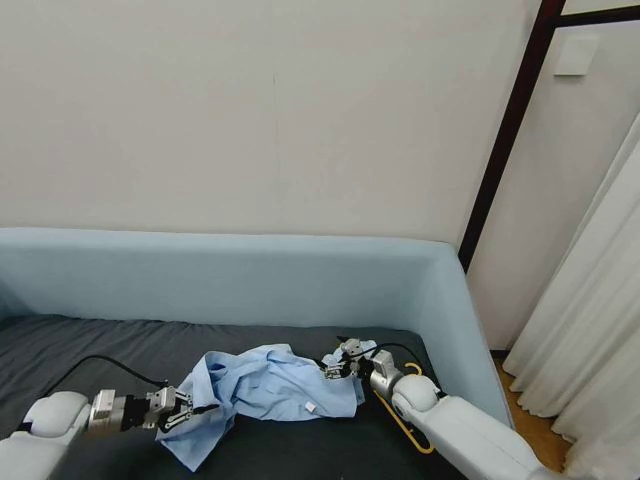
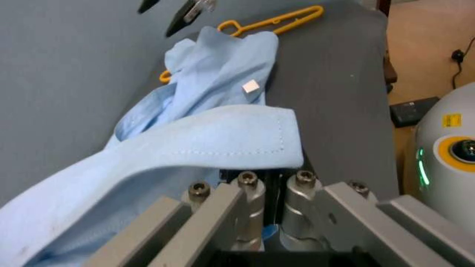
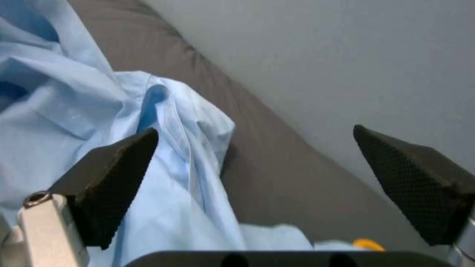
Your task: Pick up the clothes from the sofa and hang them on the clothes hanger.
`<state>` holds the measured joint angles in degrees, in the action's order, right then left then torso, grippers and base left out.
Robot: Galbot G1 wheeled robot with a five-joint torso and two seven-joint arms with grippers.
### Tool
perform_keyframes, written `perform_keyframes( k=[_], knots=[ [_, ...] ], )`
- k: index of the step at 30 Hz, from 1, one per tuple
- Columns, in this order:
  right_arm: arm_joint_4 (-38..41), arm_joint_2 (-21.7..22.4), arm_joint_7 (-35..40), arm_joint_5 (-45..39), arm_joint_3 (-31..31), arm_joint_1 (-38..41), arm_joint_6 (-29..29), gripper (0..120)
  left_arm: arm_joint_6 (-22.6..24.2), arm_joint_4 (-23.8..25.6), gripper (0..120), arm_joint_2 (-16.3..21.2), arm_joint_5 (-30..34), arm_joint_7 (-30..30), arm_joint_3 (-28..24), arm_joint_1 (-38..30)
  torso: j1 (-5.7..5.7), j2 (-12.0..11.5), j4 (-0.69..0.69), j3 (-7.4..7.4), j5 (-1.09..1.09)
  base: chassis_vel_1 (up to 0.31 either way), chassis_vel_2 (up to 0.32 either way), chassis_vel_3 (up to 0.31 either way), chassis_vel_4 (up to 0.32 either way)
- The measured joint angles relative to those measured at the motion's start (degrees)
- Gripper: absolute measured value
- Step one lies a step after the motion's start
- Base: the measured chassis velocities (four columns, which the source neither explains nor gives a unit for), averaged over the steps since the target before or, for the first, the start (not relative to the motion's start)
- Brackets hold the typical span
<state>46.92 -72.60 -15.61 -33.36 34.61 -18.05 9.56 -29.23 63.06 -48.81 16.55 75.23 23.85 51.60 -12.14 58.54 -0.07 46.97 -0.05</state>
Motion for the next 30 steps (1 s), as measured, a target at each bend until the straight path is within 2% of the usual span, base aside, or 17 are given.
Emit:
perform_keyframes(
  k=[4, 9, 16, 18, 20, 24, 25, 30],
  knots=[
    [-9.0, -7.6, -0.2, 3.2, 0.6, 3.3, 0.0, 100, -0.1, 2.1, 0, -0.8, -0.4, 0.1, 2.9, 2.2, 0.00, 0.0, 0.03, 0.00, 0.01, 0.000, 0.000, 0.000, 0.000],
    [-13.5, -11.6, -0.6, 6.8, 0.0, 3.6, -0.1, 100, -0.4, 3.5, 0, -0.8, -0.2, -0.3, 4.9, 3.9, 0.00, 0.0, 0.01, 0.00, 0.01, 0.000, 0.000, 0.000, 0.000],
    [-17.3, -13.1, -0.3, 11.4, -3.0, 2.8, -1.2, 100, -0.8, 3.6, 0, -0.4, 0.7, -1.5, 5.1, 3.8, 0.00, 0.0, -0.01, -0.01, 0.01, 0.000, 0.000, 0.000, 0.000],
    [-18.6, -13.3, -0.1, 12.2, -4.1, 2.4, -1.4, 93, -0.8, 3.8, 0, -0.3, 1.1, -1.9, 4.8, 3.4, 0.00, 0.0, -0.02, -0.01, 0.01, 0.000, 0.000, 0.000, 0.000],
    [-18.9, -13.4, -0.1, 12.3, -4.3, 2.3, -1.4, 91, -0.8, 3.8, 0, -0.3, 1.2, -2.0, 4.6, 3.3, 0.01, 0.0, -0.02, -0.01, 0.01, 0.000, 0.000, 0.000, 0.000],
    [-20.0, -14.1, -0.8, 12.9, -5.4, 2.1, -1.5, 72, -0.8, 3.6, 0, -0.5, 1.2, -2.3, 4.0, 2.9, 0.00, 0.0, 0.00, -0.01, 0.02, 0.000, 0.000, 0.000, 0.000],
    [-20.0, -14.1, -0.8, 12.9, -5.4, 2.1, -1.5, 72, -0.8, 3.6, 0, -0.5, 1.2, -2.3, 4.0, 2.9, 0.00, 0.0, 0.00, -0.01, 0.02, 0.000, 0.000, 0.000, 0.000],
    [-21.7, -15.6, -1.5, 14.5, -6.7, 2.1, -2.3, 50, -0.8, 4.0, 0, -0.5, 1.2, -2.8, 4.2, 3.1, 0.00, 0.0, 0.00, -0.01, 0.01, 0.000, 0.000, 0.000, 0.000]
  ],
)
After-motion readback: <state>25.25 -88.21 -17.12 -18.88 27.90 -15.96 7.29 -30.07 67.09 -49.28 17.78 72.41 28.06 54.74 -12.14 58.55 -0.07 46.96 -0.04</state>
